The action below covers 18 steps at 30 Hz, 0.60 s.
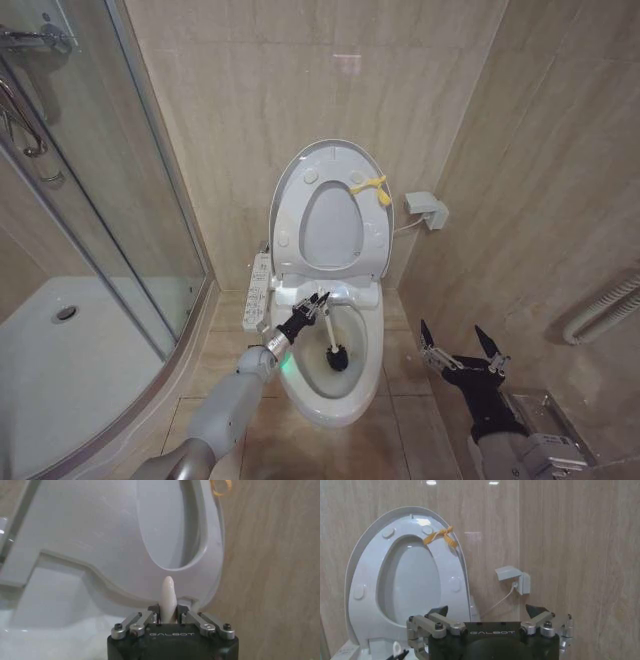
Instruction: Open the toilet lid, clean the toilet bowl with a toilet brush, close the toilet lid, and flush.
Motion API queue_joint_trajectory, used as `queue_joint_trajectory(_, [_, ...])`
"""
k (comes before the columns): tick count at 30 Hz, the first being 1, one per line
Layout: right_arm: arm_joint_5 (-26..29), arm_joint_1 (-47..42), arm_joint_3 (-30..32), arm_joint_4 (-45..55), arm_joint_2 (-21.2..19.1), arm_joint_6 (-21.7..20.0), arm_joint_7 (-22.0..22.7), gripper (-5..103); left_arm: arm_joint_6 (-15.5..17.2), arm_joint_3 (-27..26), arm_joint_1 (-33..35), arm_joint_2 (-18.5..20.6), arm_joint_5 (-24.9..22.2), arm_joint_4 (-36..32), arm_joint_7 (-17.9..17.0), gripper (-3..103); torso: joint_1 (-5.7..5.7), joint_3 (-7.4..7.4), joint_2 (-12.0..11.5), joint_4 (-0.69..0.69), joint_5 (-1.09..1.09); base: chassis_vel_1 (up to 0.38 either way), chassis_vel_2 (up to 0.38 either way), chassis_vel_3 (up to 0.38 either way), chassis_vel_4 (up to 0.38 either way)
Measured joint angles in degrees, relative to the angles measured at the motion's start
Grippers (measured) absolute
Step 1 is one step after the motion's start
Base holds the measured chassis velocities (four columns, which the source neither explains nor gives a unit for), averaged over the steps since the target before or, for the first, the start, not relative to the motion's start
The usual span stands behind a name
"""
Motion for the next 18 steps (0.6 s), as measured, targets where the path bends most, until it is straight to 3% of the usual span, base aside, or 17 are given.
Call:
queue_joint_trajectory(7, [0.0, 0.0, 0.0, 0.0, 0.0, 0.0, 0.0, 100, -4.4, 0.0, -1.2, -3.9, -4.9, 0.2, -4.8, 22, 0.00, 0.01, 0.0, -0.05, 0.00, 0.000, 0.000, 0.000, 0.000])
queue_joint_trajectory(18, [0.0, 0.0, 0.0, 0.0, 0.0, 0.0, 0.0, 100, -4.4, 0.4, 2.1, -5.3, -2.8, -0.3, -5.7, 22, 0.00, 0.00, 0.0, -0.01, 0.00, 0.000, 0.000, 0.000, 0.000])
